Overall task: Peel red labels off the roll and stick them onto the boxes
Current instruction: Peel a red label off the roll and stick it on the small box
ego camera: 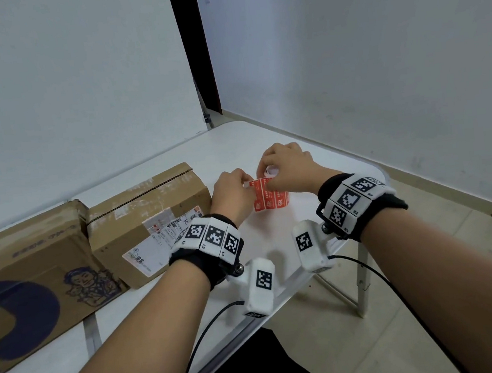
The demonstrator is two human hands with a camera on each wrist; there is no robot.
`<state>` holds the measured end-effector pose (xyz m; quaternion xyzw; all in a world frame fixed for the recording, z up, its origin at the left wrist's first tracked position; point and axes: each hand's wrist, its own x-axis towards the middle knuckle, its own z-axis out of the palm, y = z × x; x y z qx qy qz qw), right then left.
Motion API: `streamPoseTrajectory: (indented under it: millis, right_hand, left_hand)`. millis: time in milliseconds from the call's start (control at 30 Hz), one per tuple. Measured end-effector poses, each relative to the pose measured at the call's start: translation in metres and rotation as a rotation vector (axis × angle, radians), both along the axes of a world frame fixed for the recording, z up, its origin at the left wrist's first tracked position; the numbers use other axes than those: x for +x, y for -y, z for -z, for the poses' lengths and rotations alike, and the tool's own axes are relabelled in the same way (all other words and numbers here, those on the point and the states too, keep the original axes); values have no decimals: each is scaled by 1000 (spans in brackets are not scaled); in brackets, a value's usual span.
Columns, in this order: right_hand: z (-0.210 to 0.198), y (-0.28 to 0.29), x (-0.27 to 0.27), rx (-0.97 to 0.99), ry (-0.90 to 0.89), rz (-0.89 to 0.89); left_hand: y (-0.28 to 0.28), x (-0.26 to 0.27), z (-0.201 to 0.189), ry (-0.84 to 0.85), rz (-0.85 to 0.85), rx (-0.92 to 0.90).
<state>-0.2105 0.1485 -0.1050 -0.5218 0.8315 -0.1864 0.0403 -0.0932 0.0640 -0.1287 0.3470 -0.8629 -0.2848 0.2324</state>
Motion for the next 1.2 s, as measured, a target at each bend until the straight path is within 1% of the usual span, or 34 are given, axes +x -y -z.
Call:
streamPoseTrajectory:
  millis: [100, 167, 333, 400, 467, 533, 600, 700, 800, 867, 933, 1000, 1067, 1200]
  right_hand:
    - [-2, 2, 1, -1, 11, -52]
    - [-4, 3, 1, -26, 39, -57]
    - [2, 2, 0, -192, 153, -39]
    - [5, 2, 0, -220, 161, -32]
    - [6, 2, 1, -235, 176, -12]
    - [7, 2, 0, -236, 197, 12]
    - [8, 3, 1, -197, 166, 9]
    - [5, 3, 3, -149, 149, 3]
    - [2, 3, 6, -121, 150, 8]
    - [4, 4, 6, -129, 168, 11]
    - [7, 5, 5, -157, 187, 45]
    - [10, 6, 4, -171, 200, 87]
    - [12, 7, 5, -175, 220, 109]
    - [12, 6, 7, -173, 241, 107]
  left_hand:
    - [4, 0, -2, -6, -6, -22]
    - [4, 0, -4, -15, -14, -34]
    - [1, -1, -6, -79, -61, -62]
    - [-3, -1, -4, -106, -62, -59]
    - [-7, -2, -3, -99, -72, -51]
    - [-8, -1, -2, -90, -86, -34]
    - [-9, 0, -2, -109, -78, -14]
    - [-10, 1, -2, -109, -44, -33]
    - [-8, 2, -2, -94, -52, -39]
    - [-8, 2, -1, -138, -69, -36]
    - [-8, 3, 0, -223, -70, -77]
    - [-9, 2, 1, -256, -71, -104]
    - [-9, 2, 2, -244, -79, -44]
    - [-9, -2, 7, -248, -105, 133]
